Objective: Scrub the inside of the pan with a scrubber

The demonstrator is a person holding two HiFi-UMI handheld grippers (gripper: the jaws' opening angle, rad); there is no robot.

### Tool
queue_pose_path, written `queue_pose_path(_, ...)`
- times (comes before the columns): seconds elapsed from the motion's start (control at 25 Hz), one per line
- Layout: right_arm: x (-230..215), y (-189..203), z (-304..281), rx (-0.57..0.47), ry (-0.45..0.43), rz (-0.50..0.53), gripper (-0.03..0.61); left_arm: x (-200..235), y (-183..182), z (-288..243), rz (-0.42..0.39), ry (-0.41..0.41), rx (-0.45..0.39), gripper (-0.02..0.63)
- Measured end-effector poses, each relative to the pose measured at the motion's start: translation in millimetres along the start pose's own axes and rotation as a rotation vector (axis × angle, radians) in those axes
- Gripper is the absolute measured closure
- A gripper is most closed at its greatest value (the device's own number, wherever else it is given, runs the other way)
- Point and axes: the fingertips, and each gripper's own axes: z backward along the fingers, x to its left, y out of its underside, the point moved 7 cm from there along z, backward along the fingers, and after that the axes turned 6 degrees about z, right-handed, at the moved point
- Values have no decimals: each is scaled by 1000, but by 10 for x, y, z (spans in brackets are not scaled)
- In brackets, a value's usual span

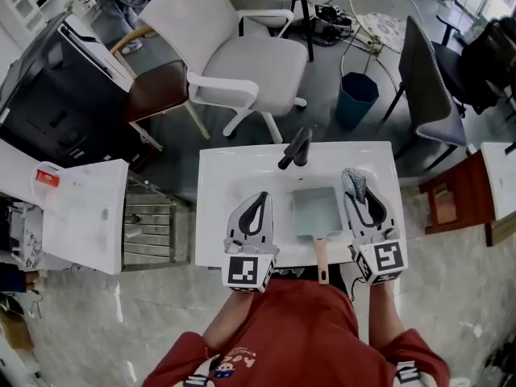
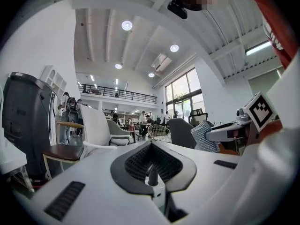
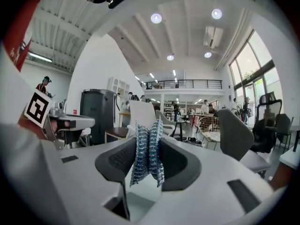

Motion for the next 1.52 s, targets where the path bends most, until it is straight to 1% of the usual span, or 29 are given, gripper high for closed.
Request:
queue_pose_path(0.08,-24,-133,44,-57,28,11,417,-13,-117,2,-2,-4,-21,603)
queue_pose_path(0.16,-50,-223,82,-92,47,8,417,-30,-204,16,-9,-6,-37,603)
queue_pose_path(0.36,-123,-379,141,-151,89,-17,413,-47,-325,16,-27,-4,-73,603)
queue_pose_path(0.6,-194,-536,212,-207,147,-8,410,-45,-432,28,-40,-11,-89,603)
queue_pose_path(0.76,-175,-554,233,-214,162,15,410,-38,-450,45,-45,-9,-99,603)
queue_pose_path(0.88,-176,-561,229,-216,171,16,410,-18,-478,43,-50,-13,-102,603)
queue_pose_path(1.2,-150,-553,224,-207,174,26,411,-57,-505,47,-44,6,-114,603)
queue_pose_path(1.36,-141,-540,217,-204,170,22,411,-64,-479,66,-57,9,-90,603)
queue_pose_path(1.52,-145,-523,193,-201,165,19,411,-61,-487,52,-43,3,-123,603)
